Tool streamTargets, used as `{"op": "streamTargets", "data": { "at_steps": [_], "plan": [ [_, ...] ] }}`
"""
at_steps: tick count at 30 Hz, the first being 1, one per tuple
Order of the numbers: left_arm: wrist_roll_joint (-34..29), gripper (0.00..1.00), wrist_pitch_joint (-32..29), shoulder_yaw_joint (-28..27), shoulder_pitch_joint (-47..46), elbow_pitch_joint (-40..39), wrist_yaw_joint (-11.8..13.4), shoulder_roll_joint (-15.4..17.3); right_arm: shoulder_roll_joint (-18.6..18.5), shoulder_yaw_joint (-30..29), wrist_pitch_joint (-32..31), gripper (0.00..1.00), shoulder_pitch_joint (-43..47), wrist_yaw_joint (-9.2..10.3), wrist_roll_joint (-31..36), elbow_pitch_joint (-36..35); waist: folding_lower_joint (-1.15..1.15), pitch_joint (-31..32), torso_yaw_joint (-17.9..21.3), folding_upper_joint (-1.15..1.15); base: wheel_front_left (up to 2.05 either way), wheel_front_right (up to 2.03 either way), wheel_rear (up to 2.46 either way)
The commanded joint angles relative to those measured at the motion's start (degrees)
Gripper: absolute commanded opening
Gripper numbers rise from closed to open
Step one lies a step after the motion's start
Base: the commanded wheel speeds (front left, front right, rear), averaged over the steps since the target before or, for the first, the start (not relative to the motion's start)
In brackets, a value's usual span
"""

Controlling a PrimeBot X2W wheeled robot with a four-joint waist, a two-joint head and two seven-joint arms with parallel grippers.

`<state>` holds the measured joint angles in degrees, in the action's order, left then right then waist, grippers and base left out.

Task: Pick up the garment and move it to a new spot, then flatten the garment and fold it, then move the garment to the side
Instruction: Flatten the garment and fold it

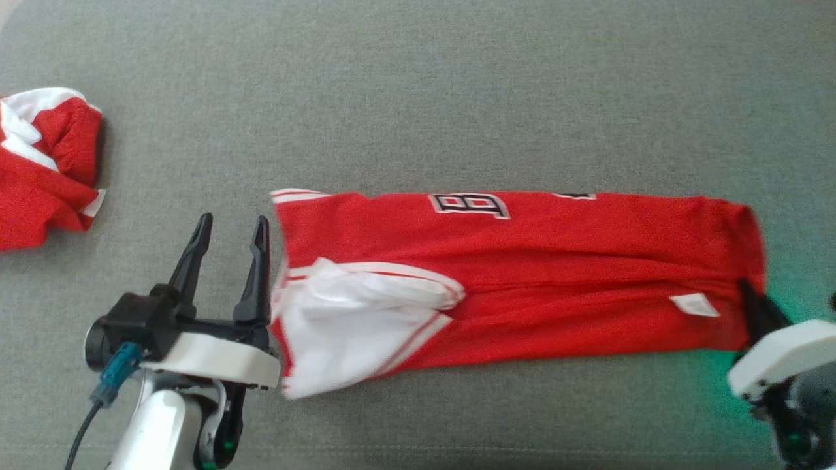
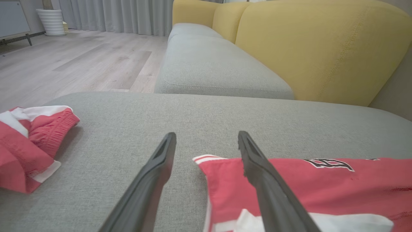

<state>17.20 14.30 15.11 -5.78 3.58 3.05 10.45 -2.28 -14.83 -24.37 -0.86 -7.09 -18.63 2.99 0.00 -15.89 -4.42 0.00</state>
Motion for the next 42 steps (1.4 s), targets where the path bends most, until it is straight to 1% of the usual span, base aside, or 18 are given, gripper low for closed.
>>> {"op": "streamTargets", "data": {
  "at_steps": [1,8,10,12,14,17,20,23,25,27,28,31,32,38,41,42],
  "plan": [
    [-0.8,1.00,0.7,-2.8,-1.2,-1.6,0.0,0.4,-0.6,-0.7,0.3,0.00,-2.2,-0.40,0.5,-2.6,0.00,0.3,0.2,0.00,0.00,0.00,0.00],
    [-1.4,1.00,0.7,-3.3,-0.5,-1.6,-0.2,0.0,-0.6,-10.6,-2.1,0.00,-4.7,-0.40,2.7,-4.0,0.00,1.5,0.8,0.00,0.00,0.00,0.00],
    [-1.5,1.00,0.7,-3.4,-0.3,-1.5,-0.3,0.0,-0.6,-11.9,-3.1,0.00,-5.3,-0.40,3.0,-4.7,0.00,2.0,1.0,0.00,0.00,0.00,0.00],
    [-1.6,1.00,0.7,-3.6,0.0,-1.4,-0.2,-0.1,-0.6,-10.6,-3.8,0.00,-5.9,-0.40,2.7,-5.8,0.00,2.6,1.4,0.00,0.00,0.00,0.00],
    [-1.7,1.00,0.7,-3.7,0.3,-1.3,-0.1,-0.1,-0.6,-7.3,-4.5,0.00,-6.8,-0.40,-0.8,-7.1,0.00,3.3,1.8,0.00,0.00,0.00,0.00],
    [-1.8,1.00,0.7,-3.6,0.8,-1.1,-0.2,-0.1,-0.6,-0.4,-5.3,0.00,-7.0,-0.40,-4.5,-9.9,0.00,4.3,2.3,0.00,0.00,0.00,0.00],
    [-2.0,1.00,0.7,-3.4,1.2,-0.8,-0.1,-0.2,-0.6,8.1,-4.6,0.00,-6.8,-0.40,-10.0,-11.3,0.00,5.4,2.6,0.00,0.00,0.00,0.00],
    [-2.0,1.00,0.7,-2.8,1.2,-0.5,-0.2,-0.5,-0.6,18.0,-1.7,0.00,-6.2,-0.40,-16.6,-10.3,0.00,6.4,2.0,0.00,0.00,0.00,0.00],
    [-2.0,1.00,0.7,-2.3,1.2,-0.3,-0.3,-0.7,-0.6,24.6,1.1,0.00,-6.0,-0.40,-20.9,-8.8,0.00,6.8,1.4,0.00,0.00,0.00,0.00],
    [-2.0,1.00,0.7,-1.9,1.0,-0.2,-0.4,-0.9,-0.6,30.4,4.1,0.00,-6.4,-0.40,-23.6,-6.6,0.00,7.0,0.6,0.00,0.00,0.00,0.00],
    [-2.0,1.00,0.7,-1.9,1.0,-0.2,-0.4,-0.9,-0.6,30.4,4.1,0.00,-6.4,-0.40,-23.6,-6.6,0.00,7.0,0.6,0.00,0.00,0.00,0.00],
    [-2.0,1.00,0.7,-1.6,0.9,0.0,-0.3,-1.0,-0.6,38.3,8.6,0.00,-7.9,-0.40,-27.3,-2.5,0.00,7.1,-0.6,0.00,0.00,0.00,0.00],
    [-2.0,1.00,0.7,-1.5,0.9,0.0,-0.3,-1.1,-0.6,40.4,9.9,0.00,-8.6,-0.40,-27.6,-0.9,0.00,7.0,-1.0,0.00,0.00,0.00,0.00],
    [-1.8,1.00,0.7,-1.3,0.6,0.4,-0.2,-1.2,-0.6,50.7,16.0,0.00,-13.2,-0.40,-31.9,7.8,0.00,6.2,-3.2,0.00,0.00,0.00,0.00],
    [-1.7,1.00,0.7,-1.2,0.5,0.7,-0.2,-1.2,-0.6,53.8,18.3,0.00,-15.6,-0.40,-32.6,12.4,0.00,5.9,-3.8,0.00,0.00,0.00,0.00],
    [-1.7,1.00,0.7,-1.1,0.4,0.8,-0.2,-1.2,-0.6,55.2,19.8,0.00,-16.9,-0.40,-33.4,15.0,0.00,5.7,-4.1,0.00,0.00,0.00,0.00]
  ]
}}
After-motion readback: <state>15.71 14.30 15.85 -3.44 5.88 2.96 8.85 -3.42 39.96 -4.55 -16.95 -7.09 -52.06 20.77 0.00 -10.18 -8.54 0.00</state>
